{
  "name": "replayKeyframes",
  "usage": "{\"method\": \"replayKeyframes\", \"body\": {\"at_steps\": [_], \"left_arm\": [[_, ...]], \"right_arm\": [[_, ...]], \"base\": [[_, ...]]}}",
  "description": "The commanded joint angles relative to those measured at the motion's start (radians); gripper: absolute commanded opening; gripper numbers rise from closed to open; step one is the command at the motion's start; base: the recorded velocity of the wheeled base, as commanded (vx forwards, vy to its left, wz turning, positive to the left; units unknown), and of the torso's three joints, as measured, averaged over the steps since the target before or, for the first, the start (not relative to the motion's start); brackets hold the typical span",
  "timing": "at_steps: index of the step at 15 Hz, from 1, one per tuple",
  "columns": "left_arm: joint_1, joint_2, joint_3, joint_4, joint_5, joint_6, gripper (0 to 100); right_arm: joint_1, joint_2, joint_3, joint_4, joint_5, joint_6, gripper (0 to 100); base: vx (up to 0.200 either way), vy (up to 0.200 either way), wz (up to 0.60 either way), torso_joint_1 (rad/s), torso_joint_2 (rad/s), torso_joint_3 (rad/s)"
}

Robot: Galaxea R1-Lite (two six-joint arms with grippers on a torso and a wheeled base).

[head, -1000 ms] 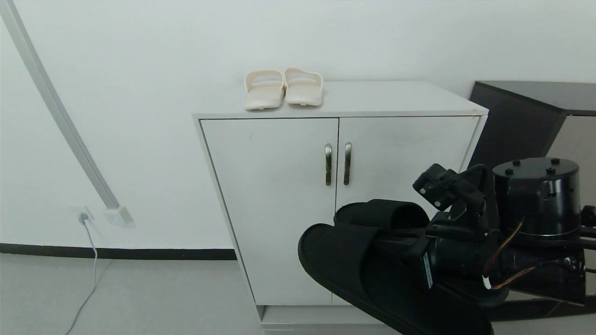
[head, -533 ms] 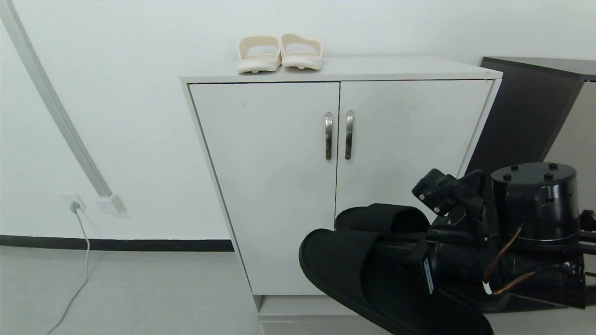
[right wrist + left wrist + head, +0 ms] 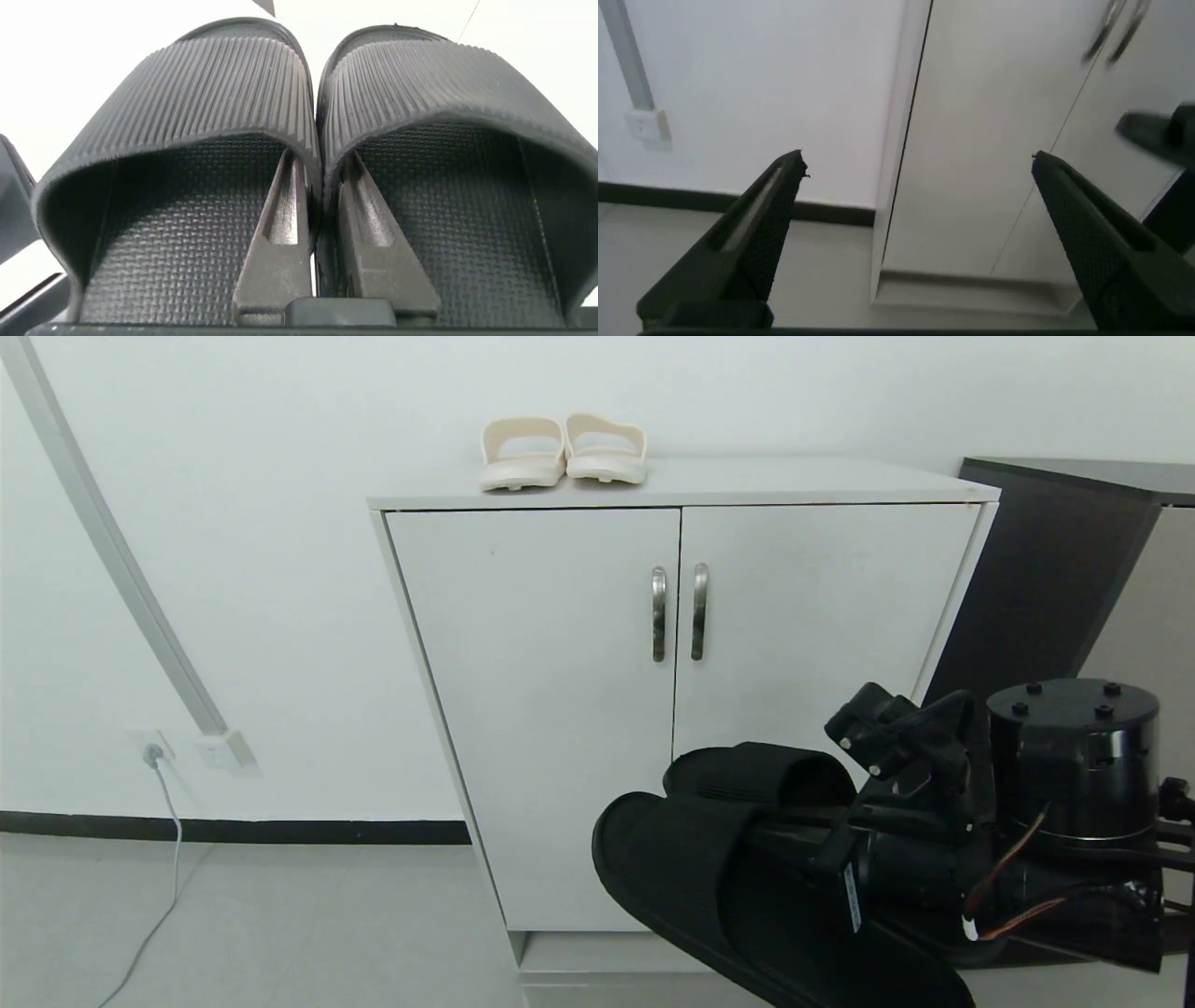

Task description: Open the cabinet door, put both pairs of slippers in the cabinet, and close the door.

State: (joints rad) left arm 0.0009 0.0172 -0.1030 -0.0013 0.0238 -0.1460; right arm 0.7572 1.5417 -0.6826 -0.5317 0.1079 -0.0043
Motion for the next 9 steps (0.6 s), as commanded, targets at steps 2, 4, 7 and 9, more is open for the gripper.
{"method": "replayKeyframes", "body": {"at_steps": [2,4,7,9], "left_arm": [[-0.009,0.253,-0.202,0.037,-0.073,-0.044,100],[-0.007,0.431,-0.207,-0.060,-0.206,-0.044,100],[-0.012,0.696,-0.244,-0.244,-0.397,-0.041,100],[-0.055,0.843,-0.281,-0.350,-0.440,-0.041,100]], "right_arm": [[0.002,0.017,0.003,-0.001,0.000,0.000,0],[0.002,0.014,0.005,-0.001,0.004,0.000,0],[0.002,0.012,0.006,-0.001,0.003,0.001,0],[0.002,0.014,0.012,-0.001,0.004,0.001,0]], "base": [[0.000,0.000,0.00,-0.005,0.14,0.139],[0.000,0.000,0.00,0.002,0.09,0.058],[0.000,0.000,0.00,0.000,0.00,0.000],[0.000,0.000,0.00,0.000,0.00,0.000]]}}
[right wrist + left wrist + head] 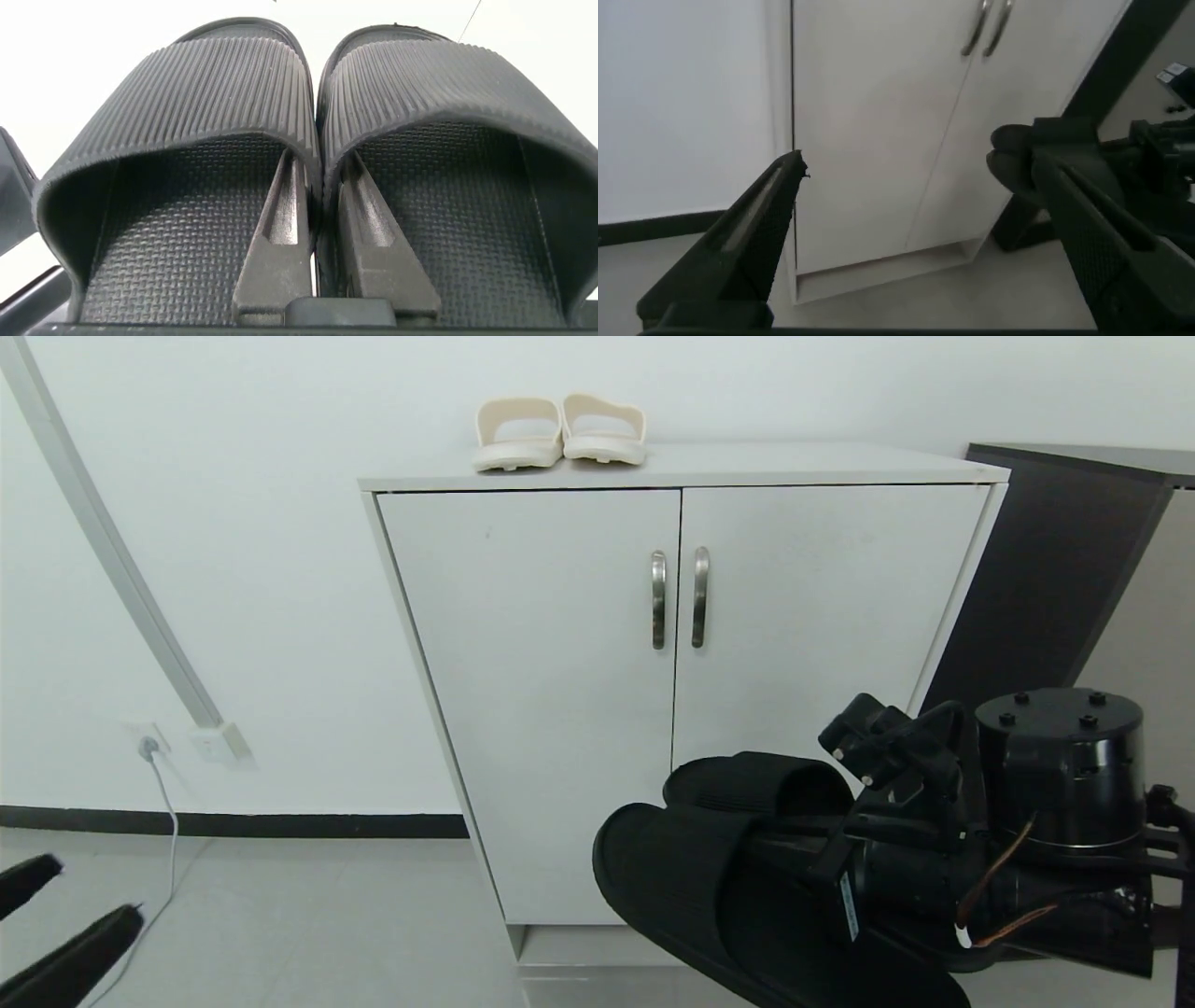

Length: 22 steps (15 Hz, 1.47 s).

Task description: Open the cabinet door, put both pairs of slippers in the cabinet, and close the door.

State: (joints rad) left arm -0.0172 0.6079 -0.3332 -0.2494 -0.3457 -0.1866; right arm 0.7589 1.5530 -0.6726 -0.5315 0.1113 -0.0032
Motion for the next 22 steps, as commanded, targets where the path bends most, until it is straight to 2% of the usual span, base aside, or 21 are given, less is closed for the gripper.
{"method": "replayKeyframes", "body": {"at_steps": [1,3,4,5,7,9,10,11,13,15,18,20,21,22], "left_arm": [[-0.099,0.348,-0.070,-0.188,-0.071,-0.001,100],[-0.217,0.484,-0.106,-0.288,-0.064,-0.002,100],[-0.251,0.517,-0.118,-0.307,-0.062,-0.002,100],[-0.308,0.567,-0.156,-0.323,-0.062,-0.002,100],[-0.412,0.684,-0.283,-0.323,-0.045,-0.004,100],[-0.514,0.810,-0.415,-0.323,0.014,-0.007,100],[-0.533,0.831,-0.440,-0.324,0.031,-0.007,100],[-0.584,0.892,-0.514,-0.324,0.056,-0.007,100],[-0.627,0.968,-0.616,-0.320,0.048,-0.008,100],[-0.644,1.037,-0.711,-0.315,0.034,-0.008,100],[-0.652,1.150,-0.866,-0.283,-0.058,-0.008,100],[-0.649,1.208,-0.935,-0.263,-0.093,-0.011,100],[-0.649,1.250,-0.980,-0.263,-0.118,-0.033,100],[-0.649,1.270,-1.009,-0.263,-0.157,-0.068,100]], "right_arm": [[0.000,0.004,0.004,-0.001,0.001,0.000,0],[0.000,0.002,0.004,-0.001,0.001,0.000,0],[0.000,0.002,0.004,-0.001,0.001,0.000,0],[0.005,-0.001,0.004,-0.001,0.001,0.000,0],[0.007,-0.001,0.004,-0.001,0.002,0.000,0],[0.005,0.004,0.004,-0.001,0.002,0.005,0],[0.005,0.002,0.004,-0.001,0.001,0.005,0],[0.008,0.001,0.004,-0.001,-0.001,0.002,0],[0.008,0.002,0.004,-0.001,0.001,0.003,0],[0.007,0.009,0.005,-0.001,0.001,0.006,0],[0.019,0.007,0.019,-0.001,-0.007,0.000,0],[0.019,0.006,0.019,-0.002,-0.007,0.000,0],[0.019,0.006,0.021,-0.001,-0.004,0.002,0],[0.017,0.009,0.019,-0.001,-0.002,0.002,0]], "base": [[0.000,0.000,0.00,0.000,0.00,0.000],[0.000,0.000,0.00,0.000,0.00,0.000],[0.000,0.000,0.00,0.000,0.00,0.000],[0.000,0.000,0.00,0.000,0.00,0.000],[0.000,0.000,0.00,0.000,0.00,0.000],[0.000,0.000,0.00,0.000,0.00,0.000],[0.000,0.000,0.00,0.000,0.00,0.000],[0.000,0.000,0.00,0.000,0.00,0.000],[0.000,0.000,0.00,0.000,0.00,0.000],[0.000,0.000,0.00,0.000,0.00,0.000],[0.000,0.000,0.00,0.000,0.00,0.000],[0.000,0.000,0.00,0.000,0.00,0.000],[0.000,0.000,0.00,0.000,0.00,0.000],[0.000,0.000,0.00,0.000,0.00,0.000]]}}
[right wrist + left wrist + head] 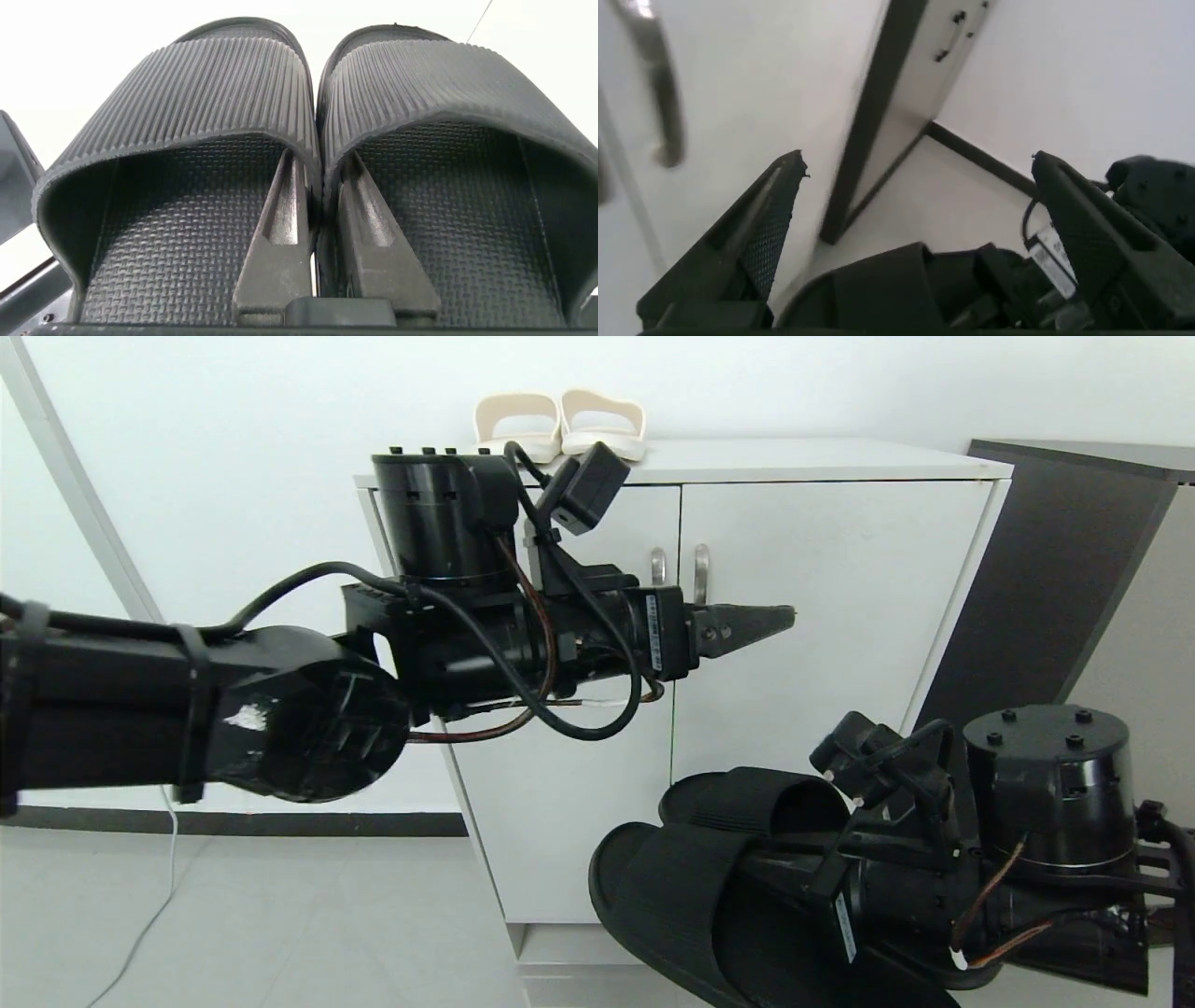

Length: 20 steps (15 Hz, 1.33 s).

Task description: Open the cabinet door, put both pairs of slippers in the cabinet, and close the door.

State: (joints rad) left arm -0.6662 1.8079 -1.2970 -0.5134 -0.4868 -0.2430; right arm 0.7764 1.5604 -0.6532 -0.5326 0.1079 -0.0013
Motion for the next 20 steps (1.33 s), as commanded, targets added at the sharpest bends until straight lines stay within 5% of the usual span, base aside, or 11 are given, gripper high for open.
{"method": "replayKeyframes", "body": {"at_steps": [1,10,20], "left_arm": [[0.000,0.085,-0.064,0.000,-0.030,-0.041,100],[0.057,0.174,-0.185,0.003,0.108,-0.056,100],[0.094,0.307,-0.386,0.078,0.111,-0.059,100]], "right_arm": [[0.000,0.003,0.000,-0.001,0.001,0.000,0],[-0.002,0.007,0.001,-0.001,0.001,0.000,0],[-0.003,0.013,0.003,0.000,0.001,0.000,0]], "base": [[0.000,0.000,0.00,0.000,0.00,0.000],[0.000,0.000,0.00,0.000,0.00,0.000],[0.000,0.000,0.00,0.000,0.00,0.000]]}}
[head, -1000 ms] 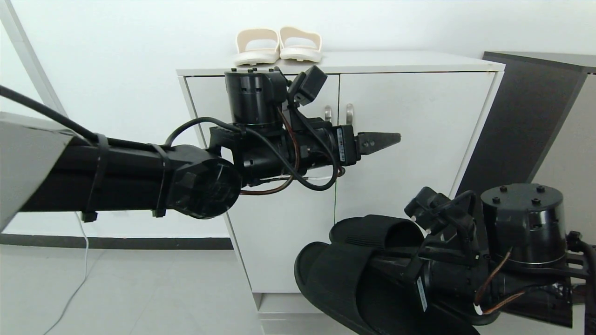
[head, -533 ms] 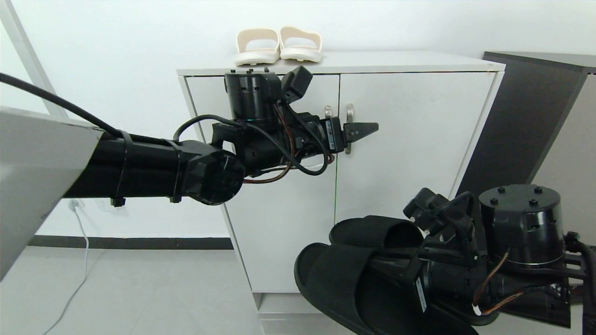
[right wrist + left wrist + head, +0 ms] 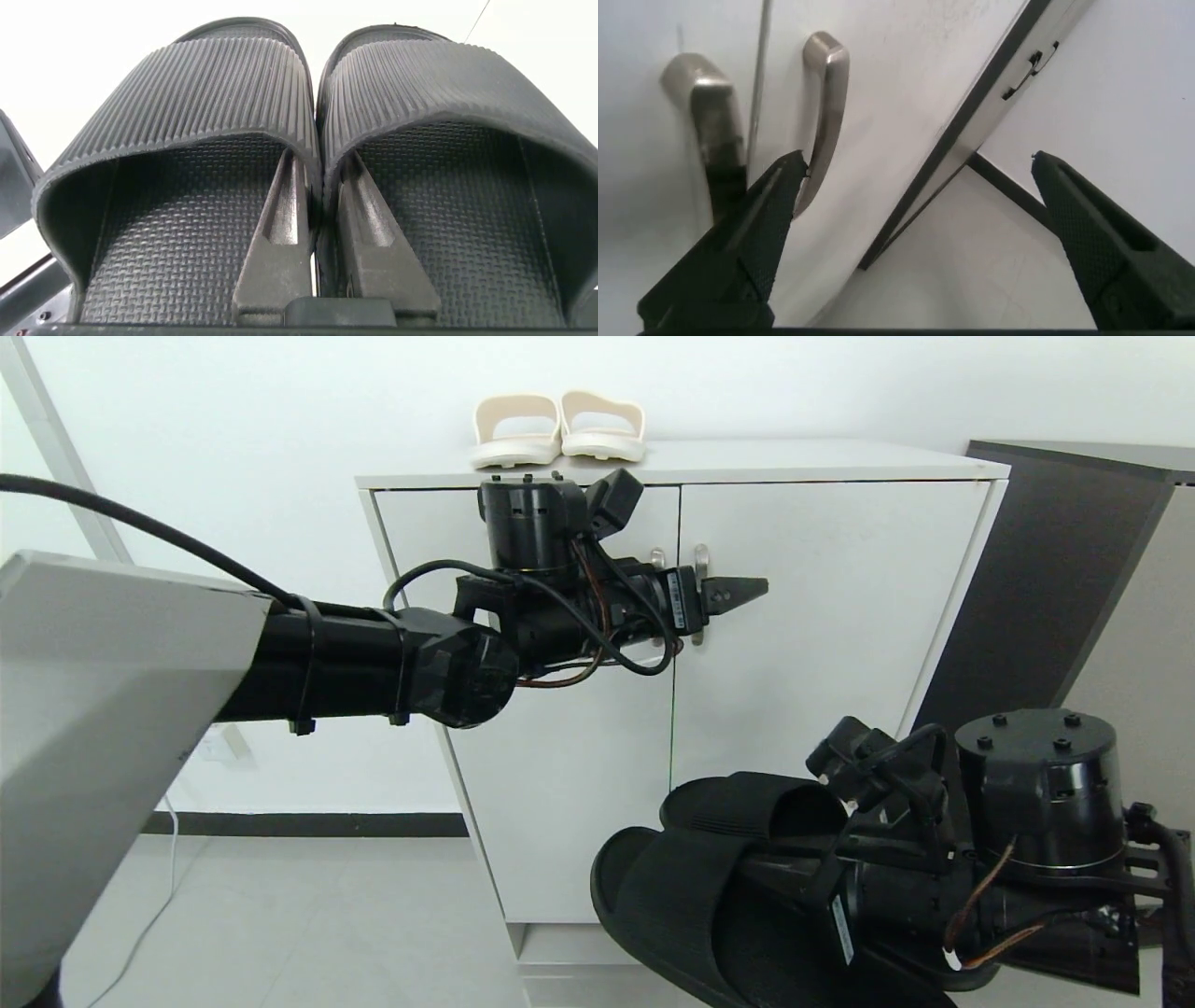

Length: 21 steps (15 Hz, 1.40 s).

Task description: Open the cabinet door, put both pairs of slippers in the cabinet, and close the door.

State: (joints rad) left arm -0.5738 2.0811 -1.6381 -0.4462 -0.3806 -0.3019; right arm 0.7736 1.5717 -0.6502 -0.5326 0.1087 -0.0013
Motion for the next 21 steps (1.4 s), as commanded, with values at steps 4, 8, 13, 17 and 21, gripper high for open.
{"method": "replayKeyframes", "body": {"at_steps": [4,8,13,17,21], "left_arm": [[-0.001,0.037,-0.052,0.017,0.005,-0.005,0],[-0.008,0.011,0.006,0.006,0.006,-0.005,0],[-0.031,-0.096,0.178,-0.077,0.005,-0.005,0],[-0.055,-0.177,0.322,-0.147,0.006,-0.005,0],[-0.069,-0.294,0.500,-0.232,0.006,-0.028,0]], "right_arm": [[0.000,0.002,0.001,0.000,0.000,0.000,0],[0.000,0.001,0.006,-0.001,0.002,0.000,0],[0.004,-0.004,0.018,0.002,0.006,0.000,0],[0.013,-0.012,0.040,0.000,0.055,-0.002,0],[0.021,-0.027,0.083,-0.014,0.131,-0.059,0]], "base": [[0.000,0.000,0.00,0.000,0.00,0.000],[0.000,0.000,0.00,0.000,0.00,0.000],[0.000,0.000,0.00,0.000,0.00,0.000],[0.000,0.000,0.00,0.000,0.00,0.000],[0.000,0.000,0.00,0.000,0.00,0.000]]}}
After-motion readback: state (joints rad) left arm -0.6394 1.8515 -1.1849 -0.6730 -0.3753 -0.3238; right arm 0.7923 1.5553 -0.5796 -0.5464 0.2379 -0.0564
